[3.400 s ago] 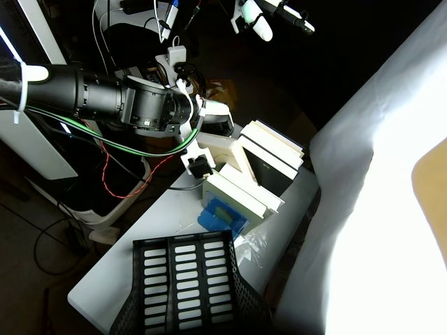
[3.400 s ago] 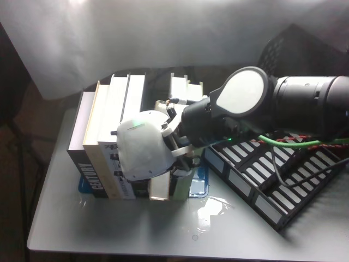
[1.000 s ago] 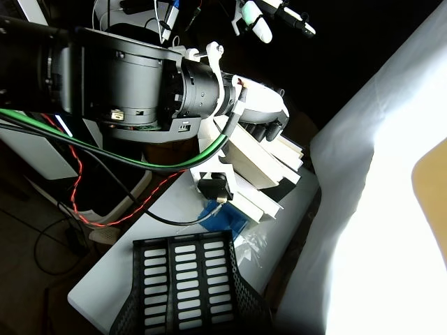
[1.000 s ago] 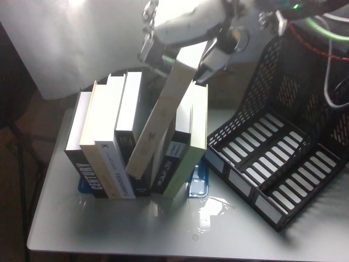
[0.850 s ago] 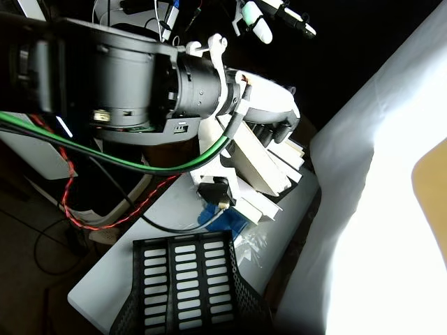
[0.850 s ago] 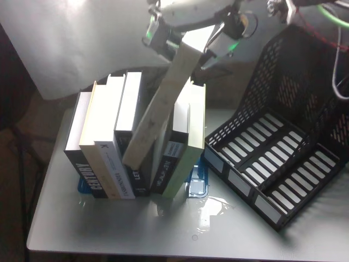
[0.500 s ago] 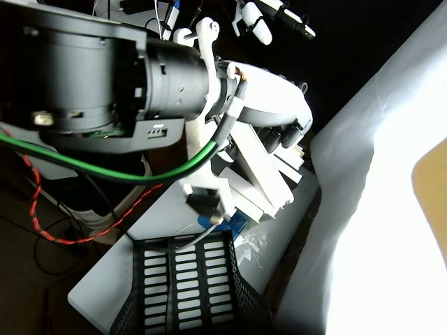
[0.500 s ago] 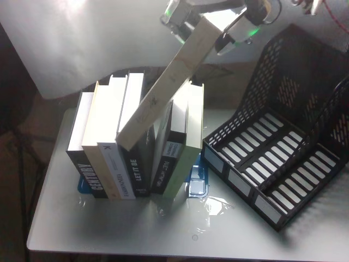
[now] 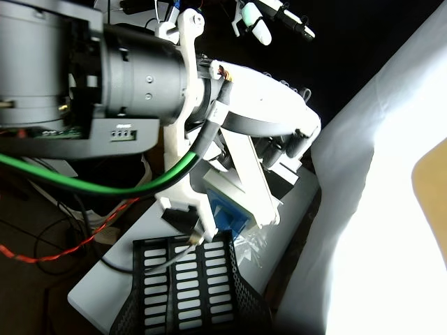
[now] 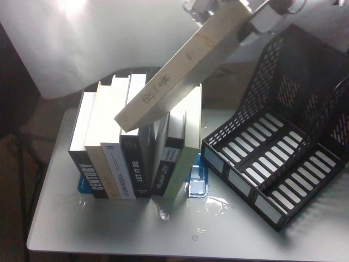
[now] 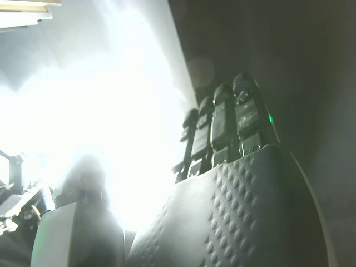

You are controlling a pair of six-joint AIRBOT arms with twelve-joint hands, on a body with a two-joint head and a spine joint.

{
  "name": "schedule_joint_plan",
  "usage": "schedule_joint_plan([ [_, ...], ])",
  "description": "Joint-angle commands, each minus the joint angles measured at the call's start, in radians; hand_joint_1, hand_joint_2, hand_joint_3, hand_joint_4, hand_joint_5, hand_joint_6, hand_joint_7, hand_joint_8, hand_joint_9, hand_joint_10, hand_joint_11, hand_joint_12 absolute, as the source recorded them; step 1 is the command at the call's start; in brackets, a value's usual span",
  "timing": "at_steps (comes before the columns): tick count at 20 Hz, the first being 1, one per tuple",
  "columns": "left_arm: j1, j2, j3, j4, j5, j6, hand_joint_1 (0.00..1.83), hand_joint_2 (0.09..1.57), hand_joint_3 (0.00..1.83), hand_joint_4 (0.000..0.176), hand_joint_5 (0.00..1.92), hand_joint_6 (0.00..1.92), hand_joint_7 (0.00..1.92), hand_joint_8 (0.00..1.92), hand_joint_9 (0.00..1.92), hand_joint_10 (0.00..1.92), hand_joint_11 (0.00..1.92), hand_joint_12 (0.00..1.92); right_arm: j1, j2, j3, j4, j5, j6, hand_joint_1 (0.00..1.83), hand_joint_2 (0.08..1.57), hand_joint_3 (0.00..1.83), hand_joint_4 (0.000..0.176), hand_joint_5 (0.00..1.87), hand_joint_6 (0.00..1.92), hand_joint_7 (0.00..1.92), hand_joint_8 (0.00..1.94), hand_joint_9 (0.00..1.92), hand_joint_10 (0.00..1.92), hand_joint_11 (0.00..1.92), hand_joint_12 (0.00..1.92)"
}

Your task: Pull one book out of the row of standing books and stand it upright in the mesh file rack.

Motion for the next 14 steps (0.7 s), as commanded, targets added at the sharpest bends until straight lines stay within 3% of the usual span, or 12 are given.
schedule_joint_plan([
  [1,-0.006,0.015,0.003,-0.020,-0.119,-0.005,0.32,1.31,0.00,0.000,0.00,0.00,0.00,0.00,0.00,0.00,0.00,0.00,0.026,0.027,-0.004,-0.020,-0.040,0.005,1.31,1.20,0.00,0.000,0.73,1.27,0.86,1.25,0.76,1.46,0.33,1.80],
  [2,-0.008,0.015,0.003,-0.018,-0.118,-0.005,0.34,1.31,0.00,0.000,0.00,0.00,0.00,0.00,0.00,0.00,0.00,0.00,0.034,0.037,-0.011,-0.051,-0.040,0.030,1.18,1.22,0.00,0.000,0.72,1.31,0.86,1.31,0.77,1.34,0.42,1.77],
  [5,-0.010,0.016,0.002,-0.016,-0.113,-0.005,0.36,1.31,0.00,0.000,0.00,0.00,0.00,0.00,0.00,0.00,0.00,0.00,0.048,0.064,-0.029,-0.120,-0.040,0.084,1.18,1.21,0.00,0.000,0.74,1.28,0.89,1.27,0.83,1.26,0.46,1.71],
  [7,-0.011,0.015,0.002,-0.016,-0.111,-0.005,0.36,1.29,0.00,0.000,0.00,0.00,0.00,0.00,0.00,0.00,0.00,0.00,0.049,0.071,-0.030,-0.126,-0.041,0.093,1.18,1.21,0.00,0.000,0.77,1.24,0.87,1.32,0.82,1.33,0.47,1.78],
  [8,-0.011,0.015,0.001,-0.016,-0.111,-0.005,0.34,1.29,0.00,0.000,0.00,0.00,0.00,0.00,0.00,0.00,0.00,0.00,0.050,0.073,-0.030,-0.130,-0.042,0.095,1.18,1.21,0.00,0.000,0.75,1.28,0.87,1.30,0.82,1.28,0.48,1.73],
  [9,-0.011,0.015,0.001,-0.016,-0.110,-0.005,0.31,1.29,0.00,0.000,0.00,0.00,0.00,0.00,0.00,0.00,0.00,0.00,0.051,0.076,-0.032,-0.135,-0.046,0.099,1.35,1.19,0.00,0.000,0.74,1.24,0.87,1.18,0.80,1.48,0.52,1.76],
  [11,-0.011,0.016,0.001,-0.015,-0.109,-0.005,0.33,1.29,0.00,0.000,0.00,0.00,0.00,0.00,0.00,0.00,0.00,0.00,0.065,0.089,-0.039,-0.156,-0.051,0.111,1.35,1.19,0.00,0.000,0.74,1.25,0.89,1.14,0.79,1.48,0.43,1.79],
  [14,-0.014,0.016,0.000,-0.012,-0.105,-0.005,0.33,1.31,0.00,0.011,0.00,0.00,0.00,0.00,0.00,0.00,0.00,0.00,0.081,0.108,-0.051,-0.231,-0.056,0.166,1.36,1.18,0.00,0.000,0.73,1.30,0.87,1.15,0.83,1.38,0.51,1.62],
])
